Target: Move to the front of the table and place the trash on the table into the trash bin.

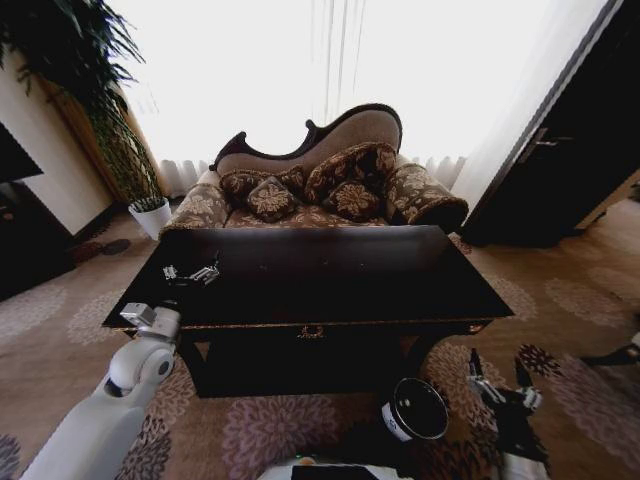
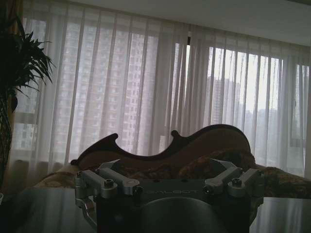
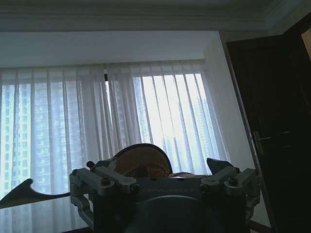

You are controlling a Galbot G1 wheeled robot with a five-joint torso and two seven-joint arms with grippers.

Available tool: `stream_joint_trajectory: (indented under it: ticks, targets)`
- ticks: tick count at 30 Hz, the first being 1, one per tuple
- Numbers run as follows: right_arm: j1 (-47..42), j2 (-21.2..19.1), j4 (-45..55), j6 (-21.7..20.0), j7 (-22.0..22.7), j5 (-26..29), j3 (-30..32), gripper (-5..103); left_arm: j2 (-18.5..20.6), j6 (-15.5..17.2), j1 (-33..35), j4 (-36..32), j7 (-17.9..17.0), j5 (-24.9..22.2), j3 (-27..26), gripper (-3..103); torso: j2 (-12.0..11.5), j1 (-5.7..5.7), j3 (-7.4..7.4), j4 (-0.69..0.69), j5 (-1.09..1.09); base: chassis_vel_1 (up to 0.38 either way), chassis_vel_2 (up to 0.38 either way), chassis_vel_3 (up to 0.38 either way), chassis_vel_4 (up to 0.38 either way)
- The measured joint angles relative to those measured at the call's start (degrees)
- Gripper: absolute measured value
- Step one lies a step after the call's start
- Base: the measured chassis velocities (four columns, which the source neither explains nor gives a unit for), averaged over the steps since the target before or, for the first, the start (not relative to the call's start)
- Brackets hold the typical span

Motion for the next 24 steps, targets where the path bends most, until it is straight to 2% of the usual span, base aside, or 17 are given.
stream_joint_trajectory:
  ticks: [5, 8, 9, 12, 13, 16, 18, 20, 23, 24]
  targets:
    - [3.8, -3.7, 0.3, -3.3, 2.0, -0.4, -0.7, 100, 0.0, 0.0, 0.0, 0.0, 0.0, 0.0, 0.0, 100, 0.0, 0.00, 0.00, 0.00, 0.00, 0.000, 0.000, 0.000, 0.000]
    - [8.9, -9.3, -0.4, -7.6, 5.5, -1.0, -2.6, 100, 0.0, 0.0, 0.0, 0.0, 0.0, 0.0, 0.0, 100, 0.0, 0.00, 0.00, 0.00, 0.03, 0.000, 0.000, 0.000, 0.000]
    - [8.9, -9.3, -0.4, -7.6, 5.5, -1.0, -2.6, 100, 0.0, 0.0, 0.0, 0.0, 0.0, 0.0, 0.0, 100, 0.0, 0.00, 0.00, 0.00, 0.03, 0.000, 0.000, 0.000, 0.000]
    - [13.6, -16.7, 0.8, -12.3, 11.1, -0.7, -4.5, 100, 0.0, 0.0, 0.0, 0.0, 0.0, 0.0, 0.0, 100, 0.0, 0.01, 0.01, 0.01, 0.00, 0.000, 0.000, 0.000, 0.000]
    - [13.6, -16.7, 0.8, -12.3, 11.1, -0.7, -4.5, 100, 0.0, 0.0, 0.0, 0.0, 0.0, 0.0, 0.0, 100, 0.0, 0.01, 0.01, 0.01, 0.00, 0.000, 0.000, 0.000, 0.000]
    - [17.0, -22.1, 1.2, -15.3, 13.3, 0.8, -6.2, 100, 0.0, 0.0, 0.0, 0.0, 0.0, 0.0, 0.0, 100, 0.0, 0.01, 0.01, 0.01, 0.00, 0.000, 0.000, 0.000, 0.000]
    - [17.8, -23.4, 1.2, -16.1, 13.3, 1.6, -6.9, 100, 0.0, 0.0, 0.0, 0.0, 0.0, 0.0, 0.0, 100, 0.0, 0.00, 0.01, 0.01, 0.00, 0.000, 0.000, 0.000, 0.000]
    - [20.4, -26.1, 0.8, -17.8, 13.9, 3.1, -9.9, 100, 0.0, 0.0, 0.0, 0.0, 0.0, 0.0, 0.0, 100, 0.0, 0.00, 0.01, 0.00, 0.00, 0.000, 0.000, 0.000, 0.000]
    - [22.1, -27.5, 0.4, -19.0, 15.1, 3.4, -12.5, 100, 0.0, 0.0, 0.0, 0.0, 0.0, 0.0, 0.0, 100, 0.0, 0.01, 0.01, 0.01, 0.01, 0.000, 0.000, 0.000, 0.000]
    - [25.5, -29.6, -0.5, -22.3, 19.3, 2.9, -17.3, 100, 0.0, 0.0, 0.0, 0.0, 0.0, 0.0, 0.0, 100, 0.0, 0.01, 0.01, 0.01, 0.00, 0.000, 0.000, 0.000, 0.000]
